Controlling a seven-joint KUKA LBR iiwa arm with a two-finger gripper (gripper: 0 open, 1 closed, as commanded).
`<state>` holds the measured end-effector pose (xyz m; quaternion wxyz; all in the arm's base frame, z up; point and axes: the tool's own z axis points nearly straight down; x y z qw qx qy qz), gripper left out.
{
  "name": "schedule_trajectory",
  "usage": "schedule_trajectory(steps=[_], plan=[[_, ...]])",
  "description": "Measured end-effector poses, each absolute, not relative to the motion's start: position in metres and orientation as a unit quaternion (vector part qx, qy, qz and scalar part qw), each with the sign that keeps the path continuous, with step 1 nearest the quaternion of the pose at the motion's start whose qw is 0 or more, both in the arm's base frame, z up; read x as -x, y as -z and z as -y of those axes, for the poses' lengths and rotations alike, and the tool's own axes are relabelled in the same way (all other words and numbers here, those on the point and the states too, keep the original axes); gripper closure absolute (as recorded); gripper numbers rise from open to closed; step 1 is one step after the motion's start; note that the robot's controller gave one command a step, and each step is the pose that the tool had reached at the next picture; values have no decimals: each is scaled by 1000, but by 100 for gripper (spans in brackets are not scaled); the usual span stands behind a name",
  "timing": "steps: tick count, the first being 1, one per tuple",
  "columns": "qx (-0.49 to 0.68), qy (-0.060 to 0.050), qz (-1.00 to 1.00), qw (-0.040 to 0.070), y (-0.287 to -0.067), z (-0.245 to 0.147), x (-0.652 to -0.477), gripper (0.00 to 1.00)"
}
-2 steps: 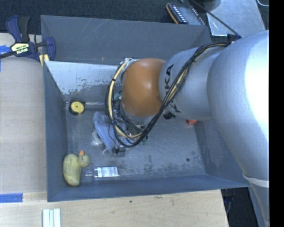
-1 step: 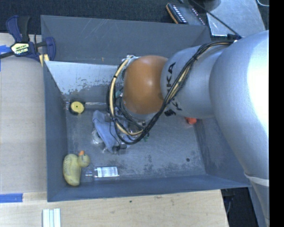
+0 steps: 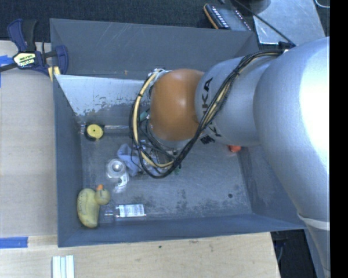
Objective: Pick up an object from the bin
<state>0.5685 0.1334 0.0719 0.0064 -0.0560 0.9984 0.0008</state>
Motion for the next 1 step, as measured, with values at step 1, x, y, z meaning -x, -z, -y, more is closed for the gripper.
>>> schedule_trajectory(steps=[1], plan=[[56,-1,-998,6,-72,-133,-569,100]])
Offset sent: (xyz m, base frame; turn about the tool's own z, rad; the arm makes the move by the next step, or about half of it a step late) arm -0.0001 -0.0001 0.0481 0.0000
